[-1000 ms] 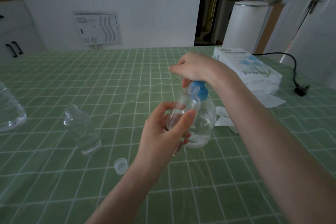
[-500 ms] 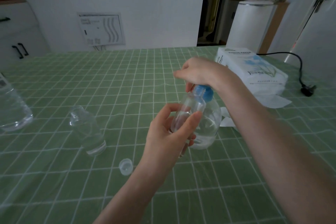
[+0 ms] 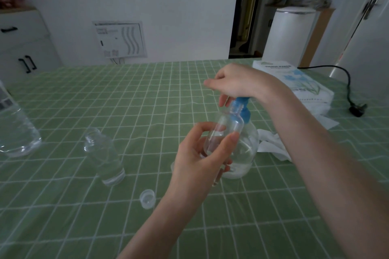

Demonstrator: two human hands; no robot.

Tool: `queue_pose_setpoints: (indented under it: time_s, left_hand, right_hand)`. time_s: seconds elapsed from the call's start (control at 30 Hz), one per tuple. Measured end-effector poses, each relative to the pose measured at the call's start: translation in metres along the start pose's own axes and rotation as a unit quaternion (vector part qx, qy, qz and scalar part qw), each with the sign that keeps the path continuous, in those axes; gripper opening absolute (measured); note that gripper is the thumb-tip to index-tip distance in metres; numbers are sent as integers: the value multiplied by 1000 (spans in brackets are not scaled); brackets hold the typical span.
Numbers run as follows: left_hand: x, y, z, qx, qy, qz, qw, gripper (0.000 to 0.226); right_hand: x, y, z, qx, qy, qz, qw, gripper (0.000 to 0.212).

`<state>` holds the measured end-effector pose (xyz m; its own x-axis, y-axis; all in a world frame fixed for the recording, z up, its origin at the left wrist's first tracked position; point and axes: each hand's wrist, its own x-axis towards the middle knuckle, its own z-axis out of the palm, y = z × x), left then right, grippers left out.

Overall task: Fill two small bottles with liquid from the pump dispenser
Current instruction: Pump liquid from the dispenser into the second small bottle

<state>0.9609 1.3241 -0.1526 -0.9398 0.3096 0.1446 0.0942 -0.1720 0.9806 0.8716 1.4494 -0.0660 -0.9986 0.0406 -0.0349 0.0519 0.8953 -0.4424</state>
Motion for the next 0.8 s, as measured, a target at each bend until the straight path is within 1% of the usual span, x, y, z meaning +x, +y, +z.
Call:
queue_pose_setpoints:
  time_s: [0.13, 0.23, 0.47, 0.6, 0.8]
  left_hand:
    - [0, 1, 0, -2, 3, 2, 1000, 36]
    - [1, 1, 0, -3, 5, 1, 1000, 32]
    - [1, 1, 1, -2, 14, 4, 1000, 34]
    - [0, 1, 1, 7, 11, 6, 1000, 39]
    - [0, 0, 1, 14, 8, 4, 1000, 40]
  right_hand:
    - [2, -3, -1, -3, -31, -2, 1000, 48]
    - [3, -5, -3, 12, -47, -5, 999, 47]
    - [-1, -4, -3, 25, -51, -5, 998, 47]
    - [-2, -2, 2, 33, -51, 11, 998, 44]
    - [-1, -1, 4, 25, -45, 33, 998, 38]
